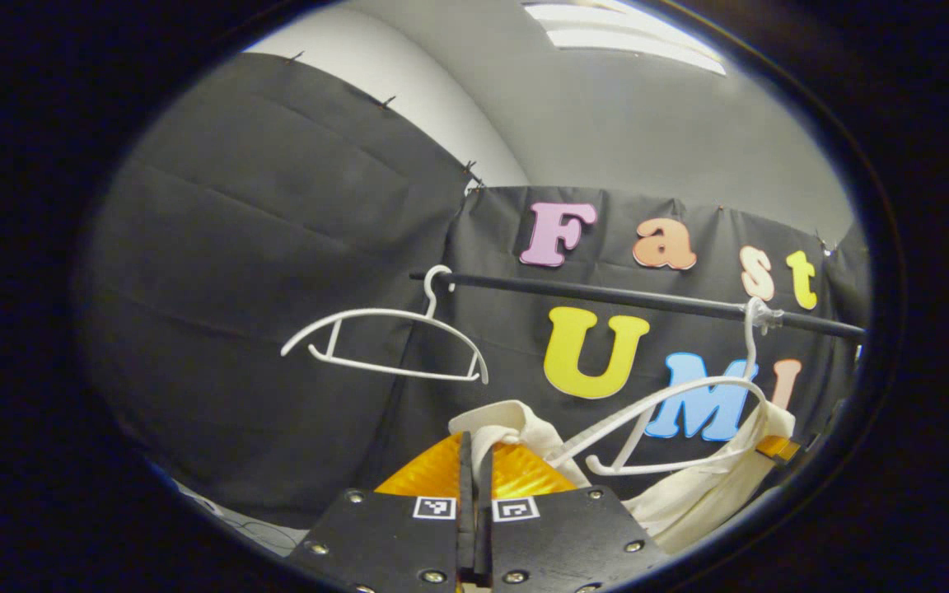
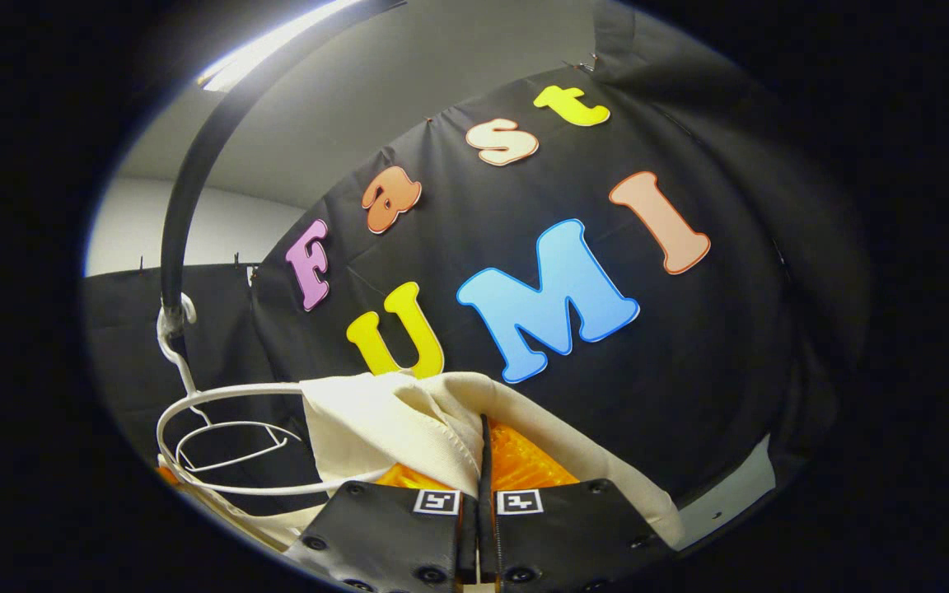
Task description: Grasp the clothes on the hanger with both hands and then place them into the laundry hamper below.
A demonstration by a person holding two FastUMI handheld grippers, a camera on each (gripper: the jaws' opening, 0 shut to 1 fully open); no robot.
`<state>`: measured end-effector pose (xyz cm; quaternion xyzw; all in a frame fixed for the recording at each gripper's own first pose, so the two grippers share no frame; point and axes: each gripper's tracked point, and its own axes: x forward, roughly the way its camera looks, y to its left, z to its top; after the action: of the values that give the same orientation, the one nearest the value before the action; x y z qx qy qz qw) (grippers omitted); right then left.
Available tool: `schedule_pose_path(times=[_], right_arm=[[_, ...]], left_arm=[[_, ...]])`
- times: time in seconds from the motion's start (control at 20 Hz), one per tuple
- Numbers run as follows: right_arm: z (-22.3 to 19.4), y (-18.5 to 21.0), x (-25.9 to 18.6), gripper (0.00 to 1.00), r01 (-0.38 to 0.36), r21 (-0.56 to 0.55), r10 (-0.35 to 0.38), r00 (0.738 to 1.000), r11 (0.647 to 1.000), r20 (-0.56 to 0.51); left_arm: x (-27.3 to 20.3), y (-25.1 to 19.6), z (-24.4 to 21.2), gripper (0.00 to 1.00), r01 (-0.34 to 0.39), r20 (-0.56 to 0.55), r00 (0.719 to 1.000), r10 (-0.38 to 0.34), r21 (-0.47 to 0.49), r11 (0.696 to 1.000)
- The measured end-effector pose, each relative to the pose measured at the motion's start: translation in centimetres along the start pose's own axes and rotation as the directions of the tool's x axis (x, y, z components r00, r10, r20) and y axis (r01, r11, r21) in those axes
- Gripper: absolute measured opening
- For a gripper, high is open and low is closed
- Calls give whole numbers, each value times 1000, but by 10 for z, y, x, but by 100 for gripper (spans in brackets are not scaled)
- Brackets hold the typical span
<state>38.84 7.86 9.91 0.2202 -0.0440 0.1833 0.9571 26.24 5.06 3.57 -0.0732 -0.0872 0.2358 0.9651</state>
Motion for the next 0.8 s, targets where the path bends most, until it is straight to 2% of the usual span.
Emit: schedule_pose_path(times=[0.2,0.25,0.3,0.35,0.5,0.6,0.8], right_arm=[[22,-13,-5,2,0,14,0,1000,1000,20],[29,-19,-1,6,5,18,-6,1000,1000,23],[32,-23,3,2,10,24,-11,1000,1000,24],[38,-26,8,2,12,18,-13,999,1000,35],[46,-48,22,2,79,-17,-77,995,997,64],[49,-59,31,2,112,10,-112,991,994,75],[32,-89,40,2,181,-15,-180,982,983,56]], left_arm=[[9,5,-28,1,26,-64,998,-26,-4,1000],[10,2,-32,0,38,-75,996,-39,-20,999],[11,-2,-30,0,51,-69,996,-53,-36,998],[13,-7,-28,1,61,-61,996,-63,-37,997],[19,-14,-31,1,76,-66,995,-76,-1,997],[21,-25,-34,1,98,-83,992,-100,-29,995],[16,-20,-50,1,99,-116,988,-101,-22,995]])
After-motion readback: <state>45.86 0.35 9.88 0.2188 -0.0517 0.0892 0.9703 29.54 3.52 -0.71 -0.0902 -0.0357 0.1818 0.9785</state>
